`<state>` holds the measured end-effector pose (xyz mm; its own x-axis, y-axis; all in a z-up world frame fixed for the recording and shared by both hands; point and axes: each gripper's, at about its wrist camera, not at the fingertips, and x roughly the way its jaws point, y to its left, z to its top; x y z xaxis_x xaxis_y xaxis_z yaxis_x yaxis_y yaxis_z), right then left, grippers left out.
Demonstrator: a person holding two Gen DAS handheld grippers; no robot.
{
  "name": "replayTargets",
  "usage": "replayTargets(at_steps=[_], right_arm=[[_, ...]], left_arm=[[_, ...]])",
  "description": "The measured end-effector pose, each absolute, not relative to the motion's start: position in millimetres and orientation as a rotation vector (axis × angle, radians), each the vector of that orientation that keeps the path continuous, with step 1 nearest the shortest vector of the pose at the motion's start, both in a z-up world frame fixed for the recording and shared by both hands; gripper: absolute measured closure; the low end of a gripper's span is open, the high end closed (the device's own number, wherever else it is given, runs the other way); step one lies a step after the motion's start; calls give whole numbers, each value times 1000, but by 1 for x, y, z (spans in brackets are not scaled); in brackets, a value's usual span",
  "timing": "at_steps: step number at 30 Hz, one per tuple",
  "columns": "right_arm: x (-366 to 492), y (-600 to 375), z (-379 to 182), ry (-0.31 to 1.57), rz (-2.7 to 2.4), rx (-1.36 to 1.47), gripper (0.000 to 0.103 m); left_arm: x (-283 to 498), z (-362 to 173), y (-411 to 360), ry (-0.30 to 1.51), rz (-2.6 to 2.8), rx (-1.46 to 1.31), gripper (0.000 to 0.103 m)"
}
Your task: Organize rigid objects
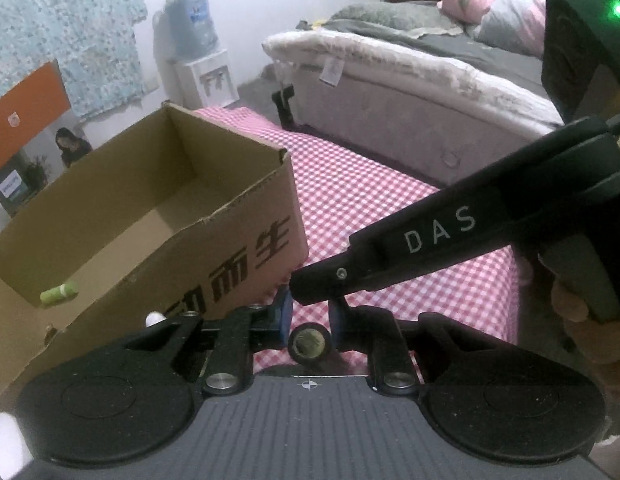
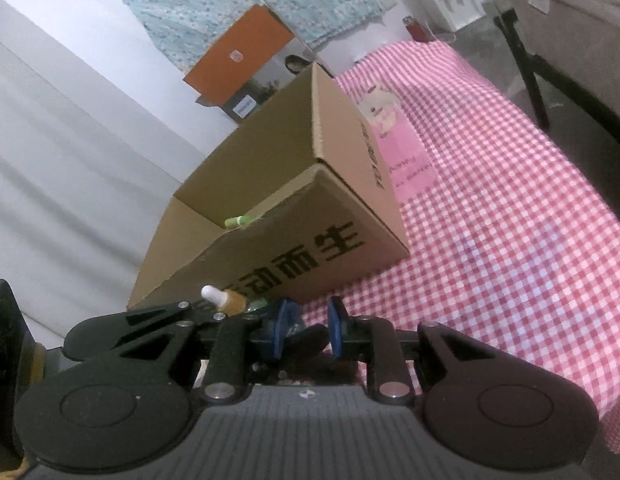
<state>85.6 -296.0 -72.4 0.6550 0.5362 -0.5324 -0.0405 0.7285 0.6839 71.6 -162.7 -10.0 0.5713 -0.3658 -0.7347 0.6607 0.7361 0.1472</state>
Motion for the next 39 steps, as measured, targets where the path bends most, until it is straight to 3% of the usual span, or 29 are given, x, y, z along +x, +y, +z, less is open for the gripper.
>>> replayTargets(at_steps=[17, 39], right_arm=[[65, -308, -108, 870, 293, 810, 80], [13, -321, -128, 963, 367, 971, 77]], left_arm=[[66, -37, -147, 870, -671, 408, 86], [43, -30, -124, 931, -772, 379, 84]])
